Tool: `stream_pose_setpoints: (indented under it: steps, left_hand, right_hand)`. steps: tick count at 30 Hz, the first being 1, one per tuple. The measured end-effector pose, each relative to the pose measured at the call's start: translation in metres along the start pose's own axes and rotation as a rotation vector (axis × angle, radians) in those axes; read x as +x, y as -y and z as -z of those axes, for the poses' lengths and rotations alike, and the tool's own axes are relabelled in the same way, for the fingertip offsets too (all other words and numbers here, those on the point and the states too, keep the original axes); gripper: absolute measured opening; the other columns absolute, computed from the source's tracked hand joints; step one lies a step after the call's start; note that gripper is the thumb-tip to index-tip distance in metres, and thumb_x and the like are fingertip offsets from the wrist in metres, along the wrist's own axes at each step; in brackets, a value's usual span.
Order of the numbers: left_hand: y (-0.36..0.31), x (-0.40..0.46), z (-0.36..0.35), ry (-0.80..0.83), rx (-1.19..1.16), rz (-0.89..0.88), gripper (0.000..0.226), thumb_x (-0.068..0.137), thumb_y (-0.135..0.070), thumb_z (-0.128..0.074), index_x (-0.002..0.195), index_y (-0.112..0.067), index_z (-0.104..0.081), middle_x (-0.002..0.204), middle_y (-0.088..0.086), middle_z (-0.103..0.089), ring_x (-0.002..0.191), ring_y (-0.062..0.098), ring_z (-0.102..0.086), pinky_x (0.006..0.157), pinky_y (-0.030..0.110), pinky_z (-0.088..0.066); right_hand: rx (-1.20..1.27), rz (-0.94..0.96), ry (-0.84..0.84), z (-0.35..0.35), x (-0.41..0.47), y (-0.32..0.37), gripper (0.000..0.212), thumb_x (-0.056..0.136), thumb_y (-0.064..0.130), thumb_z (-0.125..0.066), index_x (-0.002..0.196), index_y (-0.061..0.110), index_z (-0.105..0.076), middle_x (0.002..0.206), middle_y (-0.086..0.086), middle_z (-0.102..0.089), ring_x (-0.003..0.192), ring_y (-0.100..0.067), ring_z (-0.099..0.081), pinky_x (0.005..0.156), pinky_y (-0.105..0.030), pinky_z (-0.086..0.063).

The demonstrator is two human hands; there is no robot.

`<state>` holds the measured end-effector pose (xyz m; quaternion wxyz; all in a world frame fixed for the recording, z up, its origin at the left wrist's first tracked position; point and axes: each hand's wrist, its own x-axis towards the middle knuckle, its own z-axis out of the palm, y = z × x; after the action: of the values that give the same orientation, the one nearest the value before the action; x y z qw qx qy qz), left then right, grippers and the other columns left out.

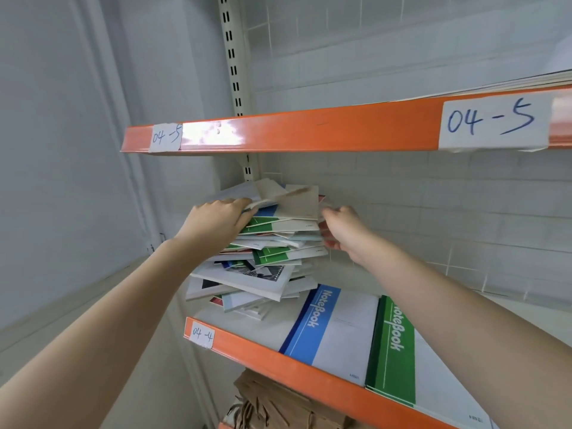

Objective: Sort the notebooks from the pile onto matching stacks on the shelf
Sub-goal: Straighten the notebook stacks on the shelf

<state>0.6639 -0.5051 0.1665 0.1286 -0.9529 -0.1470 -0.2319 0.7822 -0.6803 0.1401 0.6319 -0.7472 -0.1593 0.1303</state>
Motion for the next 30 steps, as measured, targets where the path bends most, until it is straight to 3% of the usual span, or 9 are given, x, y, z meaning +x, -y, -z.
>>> stream_pose_setpoints:
  steps: [2, 5, 9, 14, 19, 23, 25, 28, 30]
  left_hand:
    - [0.002, 0.0, -0.002, -0.118, 0.002, 0.024, 0.043, 0.103, -0.039, -0.022, 0.12, -0.016, -0.054, 0.081, 0.003, -0.058, 0.071, 0.028, -0.054, 0.064, 0.032, -0.04]
    - [0.002, 0.0, -0.011, -0.257, -0.053, 0.068, 0.043, 0.104, -0.035, -0.026, 0.106, -0.01, -0.06, 0.077, 0.007, -0.062, 0.062, 0.029, -0.052, 0.059, 0.031, -0.035]
    - [-0.013, -0.001, -0.02, -0.415, -0.246, 0.072, 0.037, 0.103, -0.029, -0.037, 0.097, -0.005, -0.064, 0.08, 0.013, -0.066, 0.067, 0.032, -0.057, 0.061, 0.031, -0.035]
    - [-0.036, -0.007, -0.028, -0.474, -0.29, 0.006, 0.041, 0.095, -0.03, -0.037, 0.102, -0.007, -0.07, 0.088, 0.011, -0.07, 0.076, 0.033, -0.063, 0.068, 0.038, -0.048]
    - [-0.061, -0.017, -0.036, -0.449, -0.172, -0.122, 0.038, 0.089, -0.03, -0.043, 0.101, -0.01, -0.073, 0.095, 0.009, -0.071, 0.081, 0.031, -0.065, 0.071, 0.038, -0.05]
    - [-0.078, -0.018, -0.035, -0.314, -0.098, -0.164, 0.043, 0.086, -0.039, -0.041, 0.101, -0.014, -0.073, 0.1, 0.013, -0.07, 0.088, 0.032, -0.066, 0.076, 0.039, -0.051]
    - [-0.085, -0.018, -0.033, -0.213, -0.102, -0.154, 0.048, 0.085, -0.045, -0.039, 0.102, -0.015, -0.072, 0.101, 0.014, -0.07, 0.09, 0.033, -0.065, 0.077, 0.04, -0.051]
    - [-0.094, -0.017, -0.029, -0.144, -0.146, -0.17, 0.056, 0.083, -0.053, -0.036, 0.108, -0.014, -0.068, 0.102, 0.01, -0.07, 0.093, 0.032, -0.064, 0.079, 0.038, -0.05]
    - [-0.096, -0.018, -0.02, -0.162, -0.261, -0.152, 0.06, 0.087, -0.059, -0.038, 0.119, -0.016, -0.062, 0.114, 0.004, -0.067, 0.105, 0.027, -0.06, 0.089, 0.037, -0.044]
  right_hand:
    - [0.001, 0.02, -0.008, -0.008, 0.005, -0.001, 0.022, 0.098, 0.03, -0.042, 0.081, 0.017, -0.044, 0.086, -0.006, -0.051, 0.072, -0.017, -0.05, 0.072, -0.033, -0.045]
    - [0.009, 0.025, -0.053, -0.019, 0.01, -0.003, 0.023, 0.097, 0.029, -0.047, 0.08, 0.014, -0.045, 0.075, -0.001, -0.046, 0.065, -0.012, -0.042, 0.069, -0.029, -0.04]
    - [0.084, -0.027, -0.079, -0.02, 0.014, -0.005, 0.024, 0.093, 0.018, -0.053, 0.07, 0.015, -0.046, 0.067, -0.001, -0.044, 0.057, -0.014, -0.039, 0.044, -0.023, -0.03]
    - [0.111, 0.023, -0.094, -0.009, 0.006, -0.01, 0.009, 0.09, 0.016, -0.047, 0.083, 0.01, -0.049, 0.071, -0.006, -0.046, 0.062, -0.018, -0.041, 0.053, -0.024, -0.029]
    - [0.226, -0.072, -0.062, 0.003, -0.002, -0.015, 0.019, 0.095, 0.02, -0.042, 0.082, 0.014, -0.054, 0.066, 0.0, -0.057, 0.057, -0.014, -0.05, 0.054, -0.023, -0.034]
    - [0.482, -0.195, -0.057, 0.014, -0.004, -0.017, 0.051, 0.098, 0.049, -0.031, 0.082, 0.012, -0.061, 0.071, -0.005, -0.062, 0.055, -0.014, -0.052, 0.058, -0.024, -0.038]
    - [0.504, -0.222, 0.03, 0.014, -0.008, -0.017, 0.044, 0.094, 0.055, -0.041, 0.088, 0.015, -0.06, 0.07, -0.003, -0.06, 0.047, -0.01, -0.053, 0.057, -0.025, -0.041]
    - [0.414, -0.214, 0.012, 0.007, -0.007, -0.014, 0.017, 0.088, 0.031, -0.063, 0.087, 0.016, -0.055, 0.07, -0.003, -0.057, 0.05, -0.009, -0.055, 0.054, -0.025, -0.045]
    - [0.433, -0.199, -0.04, 0.002, -0.004, -0.013, 0.01, 0.087, 0.009, -0.061, 0.085, 0.013, -0.052, 0.071, -0.006, -0.056, 0.054, -0.013, -0.056, 0.054, -0.024, -0.045]
